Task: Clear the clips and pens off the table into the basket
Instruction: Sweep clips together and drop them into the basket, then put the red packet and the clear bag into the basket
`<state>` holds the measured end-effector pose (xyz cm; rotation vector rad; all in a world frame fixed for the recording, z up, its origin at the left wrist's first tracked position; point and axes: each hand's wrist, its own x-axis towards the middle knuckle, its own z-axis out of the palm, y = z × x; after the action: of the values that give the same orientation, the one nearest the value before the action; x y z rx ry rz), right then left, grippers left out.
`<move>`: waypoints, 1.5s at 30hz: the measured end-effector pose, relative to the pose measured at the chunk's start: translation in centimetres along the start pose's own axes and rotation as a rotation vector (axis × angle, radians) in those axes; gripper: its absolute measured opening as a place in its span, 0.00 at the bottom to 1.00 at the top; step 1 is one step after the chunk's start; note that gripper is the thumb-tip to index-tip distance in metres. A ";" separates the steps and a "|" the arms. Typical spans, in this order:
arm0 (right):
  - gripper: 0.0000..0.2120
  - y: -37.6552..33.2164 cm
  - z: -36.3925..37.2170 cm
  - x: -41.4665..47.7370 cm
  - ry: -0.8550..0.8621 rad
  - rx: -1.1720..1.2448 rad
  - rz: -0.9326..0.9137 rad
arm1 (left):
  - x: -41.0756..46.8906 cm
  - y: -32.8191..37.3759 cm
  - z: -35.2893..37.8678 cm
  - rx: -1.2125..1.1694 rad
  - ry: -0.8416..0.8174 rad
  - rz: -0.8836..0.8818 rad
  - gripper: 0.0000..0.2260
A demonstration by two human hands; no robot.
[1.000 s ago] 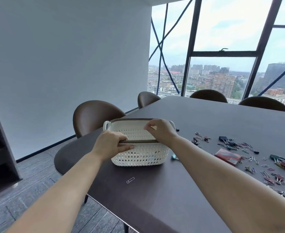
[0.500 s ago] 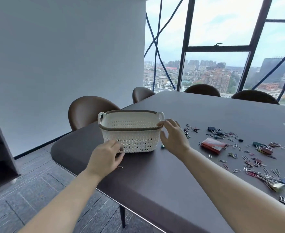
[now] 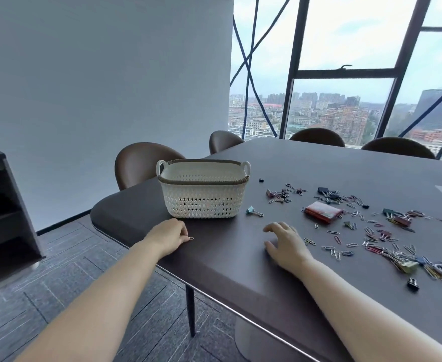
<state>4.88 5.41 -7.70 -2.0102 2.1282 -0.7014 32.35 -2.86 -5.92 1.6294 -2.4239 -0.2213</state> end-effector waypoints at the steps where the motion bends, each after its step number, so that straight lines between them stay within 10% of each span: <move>1: 0.16 0.2 -0.3 -0.1 0.011 0.007 0.003 | 0.1 0.2 -0.2 0.015 -0.051 -0.002 0.09; 4: 0.17 0.7 -1.2 -0.6 0.047 0.010 0.005 | 0.3 1.7 -1.4 -0.073 0.031 0.078 0.07; 9: 0.16 1.8 -2.8 -1.5 0.095 0.020 0.023 | 3.2 6.3 -5.8 -0.269 0.775 0.227 0.06; 14: 0.15 3.6 -4.8 -3.3 0.139 0.055 0.057 | 6.9 8.2 -5.1 -0.103 0.451 0.078 0.17; 20: 0.17 7.6 -7.4 -6.8 0.132 -0.001 0.168 | 3.8 15.7 1.2 -0.080 0.478 0.507 0.21; 25: 0.19 12.3 -10.5 -11.4 0.165 -0.081 0.269 | 2.1 25.3 7.0 -0.021 0.055 0.705 0.24; 36: 0.31 22.9 -17.4 -21.7 0.128 -0.281 1.048 | 4.0 37.7 10.6 0.027 -0.016 0.612 0.26; 40: 0.28 23.0 -17.0 -20.7 0.093 -0.153 0.869 | 6.8 38.0 10.8 -0.042 -0.102 0.295 0.30; 45: 0.25 21.3 -16.3 -17.9 0.037 -0.044 0.669 | 7.8 38.0 12.1 0.026 -0.184 0.336 0.29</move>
<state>-19.23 26.79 -6.04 -1.1601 2.6167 -0.5725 -7.61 4.32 -7.72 1.2309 -2.8008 -0.2948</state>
